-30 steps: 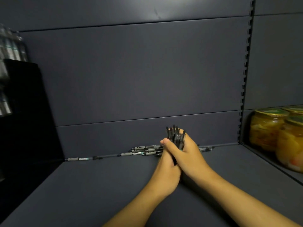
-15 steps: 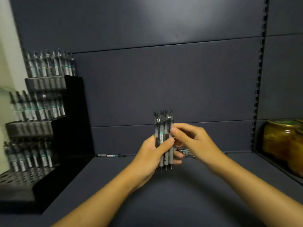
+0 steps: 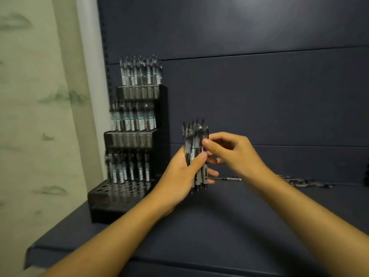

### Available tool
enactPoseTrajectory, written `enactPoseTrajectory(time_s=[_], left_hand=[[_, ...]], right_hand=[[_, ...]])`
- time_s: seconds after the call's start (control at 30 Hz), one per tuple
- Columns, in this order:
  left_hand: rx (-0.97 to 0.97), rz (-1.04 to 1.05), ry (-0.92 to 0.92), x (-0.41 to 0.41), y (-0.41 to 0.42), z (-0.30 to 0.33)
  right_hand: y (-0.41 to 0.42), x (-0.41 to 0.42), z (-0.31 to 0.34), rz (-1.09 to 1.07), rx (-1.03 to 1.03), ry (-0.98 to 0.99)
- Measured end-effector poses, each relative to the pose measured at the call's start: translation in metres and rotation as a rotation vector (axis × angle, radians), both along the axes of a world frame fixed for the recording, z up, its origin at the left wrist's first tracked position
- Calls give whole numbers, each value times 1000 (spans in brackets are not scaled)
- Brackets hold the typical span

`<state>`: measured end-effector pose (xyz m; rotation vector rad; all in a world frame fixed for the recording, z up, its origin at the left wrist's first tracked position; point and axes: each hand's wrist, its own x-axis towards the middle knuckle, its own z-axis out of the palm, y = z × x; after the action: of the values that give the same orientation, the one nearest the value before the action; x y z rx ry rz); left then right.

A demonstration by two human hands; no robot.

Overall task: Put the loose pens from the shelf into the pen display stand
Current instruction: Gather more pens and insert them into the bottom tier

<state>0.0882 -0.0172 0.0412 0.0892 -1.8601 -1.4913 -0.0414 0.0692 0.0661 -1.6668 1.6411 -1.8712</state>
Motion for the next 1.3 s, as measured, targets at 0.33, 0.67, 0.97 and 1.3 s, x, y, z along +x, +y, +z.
enactPoseTrajectory(time_s=[0.33,0.67,0.97,1.3], left_hand=[[159,88,70,120,-128,-1],[112,32,37,164,-182,-12],[55,66,-22,168,-200,-20],[94,55,-2,163,-202,-23]], right_hand=[[-108,115,10,-171,-29,35],[-137,140,15,-287,-36,-18],[-146,137,7,-408,41,64],[-154,132,-21,-458,130,119]])
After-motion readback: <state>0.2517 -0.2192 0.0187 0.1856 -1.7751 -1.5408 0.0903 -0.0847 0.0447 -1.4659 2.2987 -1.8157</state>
